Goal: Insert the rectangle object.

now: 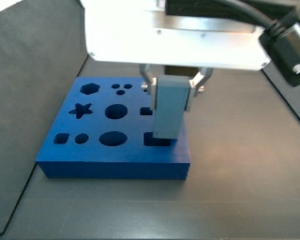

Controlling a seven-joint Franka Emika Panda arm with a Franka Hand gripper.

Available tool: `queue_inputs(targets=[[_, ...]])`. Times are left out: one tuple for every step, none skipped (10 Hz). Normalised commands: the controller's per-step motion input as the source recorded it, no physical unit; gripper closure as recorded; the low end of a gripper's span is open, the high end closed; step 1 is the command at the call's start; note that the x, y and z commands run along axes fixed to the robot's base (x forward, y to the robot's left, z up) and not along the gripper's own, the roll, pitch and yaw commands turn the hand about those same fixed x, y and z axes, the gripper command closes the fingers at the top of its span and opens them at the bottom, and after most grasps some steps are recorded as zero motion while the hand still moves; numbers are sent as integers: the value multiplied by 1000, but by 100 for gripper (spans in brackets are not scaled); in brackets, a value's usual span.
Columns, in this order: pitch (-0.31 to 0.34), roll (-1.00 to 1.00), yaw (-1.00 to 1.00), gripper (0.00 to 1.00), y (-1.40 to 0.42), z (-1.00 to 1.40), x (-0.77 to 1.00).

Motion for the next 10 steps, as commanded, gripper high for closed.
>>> queue_inputs(targets=[[-63, 14, 63, 100, -160, -134, -231], [-71, 14, 57, 100, -103, -171, -257], [-61, 0, 97, 100, -46, -243, -231], [-60, 6, 146, 100, -91, -351, -177], [-34, 50, 214, 100, -180, -514, -9], [-3, 41, 183, 100, -114, -646, 0], [-33, 39, 137, 100, -63, -637, 0], [0, -13, 0, 100, -43, -480, 0], [-44, -211, 0, 100, 0, -326, 0], [-124, -71, 94, 100, 0, -191, -120]])
